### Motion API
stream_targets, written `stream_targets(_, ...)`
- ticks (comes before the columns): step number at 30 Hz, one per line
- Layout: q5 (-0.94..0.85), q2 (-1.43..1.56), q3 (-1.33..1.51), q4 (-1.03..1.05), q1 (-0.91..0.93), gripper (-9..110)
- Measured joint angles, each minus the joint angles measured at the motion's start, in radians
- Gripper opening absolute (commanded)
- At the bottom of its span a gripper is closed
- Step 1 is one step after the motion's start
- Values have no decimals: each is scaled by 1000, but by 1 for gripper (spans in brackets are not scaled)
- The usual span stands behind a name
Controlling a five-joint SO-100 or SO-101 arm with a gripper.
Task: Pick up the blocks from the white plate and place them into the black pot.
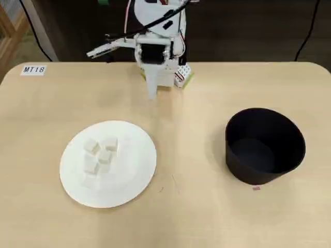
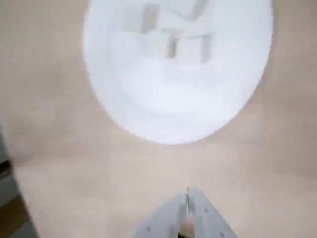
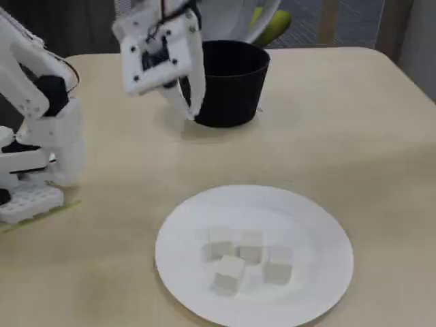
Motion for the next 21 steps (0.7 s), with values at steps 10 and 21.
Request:
stream_targets(10,-55,-430,-206,-61,275,-2)
stream_targets(21,-66,-675,-365,-28,322,26)
